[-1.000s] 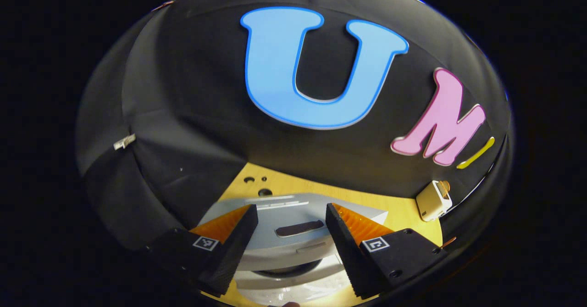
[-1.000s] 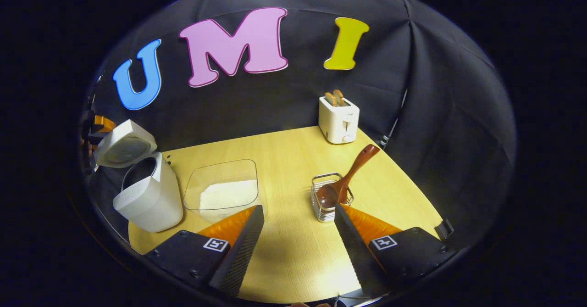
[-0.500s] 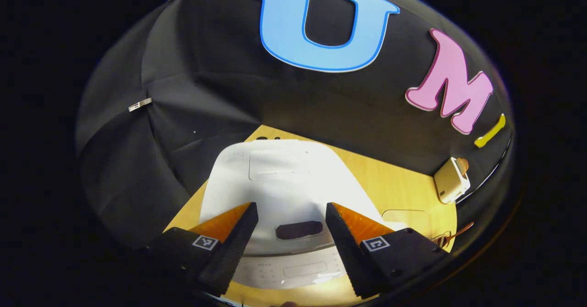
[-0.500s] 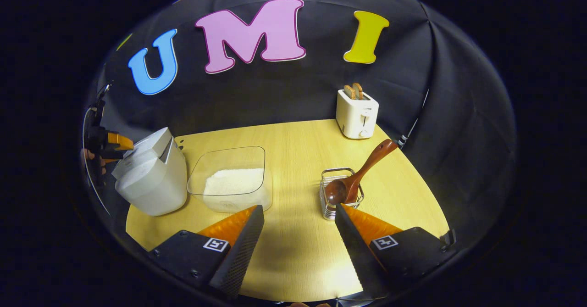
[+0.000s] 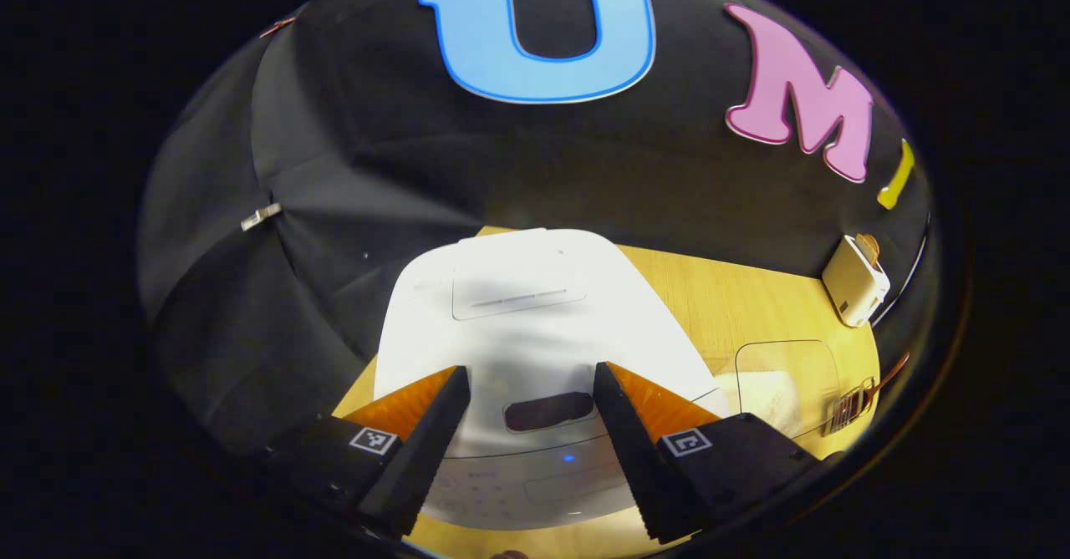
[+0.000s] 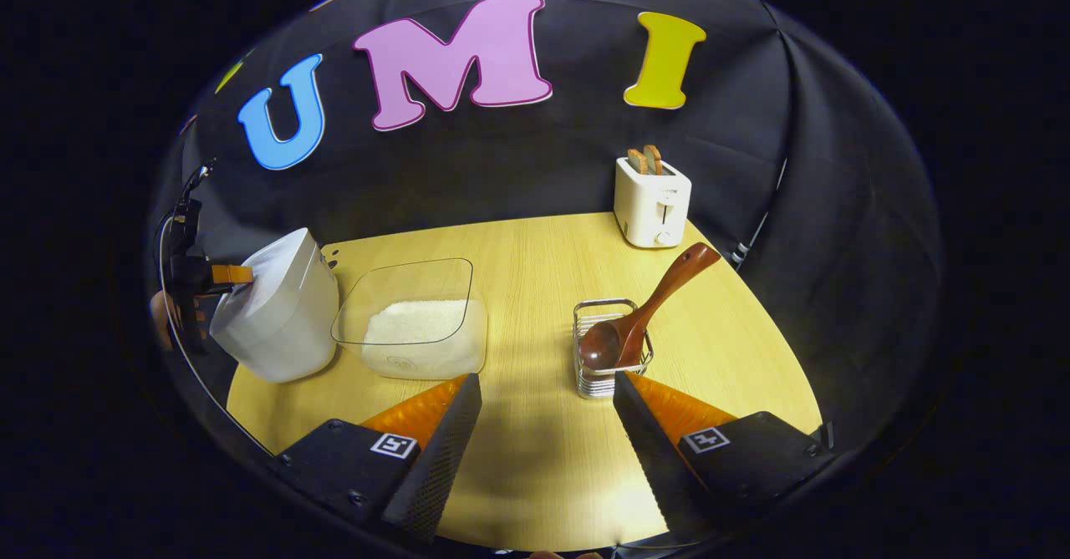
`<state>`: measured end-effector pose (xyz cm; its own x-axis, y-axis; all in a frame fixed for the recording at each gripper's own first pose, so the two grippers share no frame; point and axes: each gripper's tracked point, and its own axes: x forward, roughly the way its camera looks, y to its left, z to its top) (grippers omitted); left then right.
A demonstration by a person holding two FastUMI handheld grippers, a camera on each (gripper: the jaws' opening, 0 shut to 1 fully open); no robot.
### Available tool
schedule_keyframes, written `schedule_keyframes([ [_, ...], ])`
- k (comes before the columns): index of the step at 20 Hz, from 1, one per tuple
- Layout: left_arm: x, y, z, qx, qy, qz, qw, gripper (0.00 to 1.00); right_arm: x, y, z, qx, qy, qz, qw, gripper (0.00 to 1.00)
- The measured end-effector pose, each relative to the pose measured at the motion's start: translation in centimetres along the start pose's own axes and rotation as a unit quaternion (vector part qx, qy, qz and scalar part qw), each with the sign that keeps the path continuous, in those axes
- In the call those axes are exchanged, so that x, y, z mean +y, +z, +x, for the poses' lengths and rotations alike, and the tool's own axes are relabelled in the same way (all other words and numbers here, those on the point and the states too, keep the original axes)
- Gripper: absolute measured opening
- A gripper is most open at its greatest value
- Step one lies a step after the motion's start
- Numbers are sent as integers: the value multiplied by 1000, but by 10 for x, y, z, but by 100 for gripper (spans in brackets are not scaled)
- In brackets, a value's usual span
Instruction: Close the left gripper, press the button to open the rice cooker; take a wooden spoon from the chopstick holder with the right hand, scoop a spoonful of rice and pour it into the rice cooker, then put the wooden spoon back into the chopstick holder.
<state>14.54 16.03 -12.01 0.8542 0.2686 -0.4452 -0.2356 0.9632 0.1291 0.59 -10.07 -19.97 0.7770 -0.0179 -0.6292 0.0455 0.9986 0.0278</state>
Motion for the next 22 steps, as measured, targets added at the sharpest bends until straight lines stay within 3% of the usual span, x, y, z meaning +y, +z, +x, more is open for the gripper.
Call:
schedule_keyframes([
  [3,1,4,-2,3,-1,-22,1000,99,8,-3,6,5,25,13,1000,99],
  [5,6,8,-9,-3,18,-24,1000,99,11,1,6,-4,39,2,999,99],
  [11,-5,62,-61,-109,43,18,993,96,10,14,2,-29,62,-28,997,99],
  [16,-53,90,-122,-201,-2,32,979,96,10,38,-8,-64,50,-38,996,99],
  [22,-86,74,-199,-230,-84,-11,969,96,35,79,-48,-122,24,-30,992,99],
])
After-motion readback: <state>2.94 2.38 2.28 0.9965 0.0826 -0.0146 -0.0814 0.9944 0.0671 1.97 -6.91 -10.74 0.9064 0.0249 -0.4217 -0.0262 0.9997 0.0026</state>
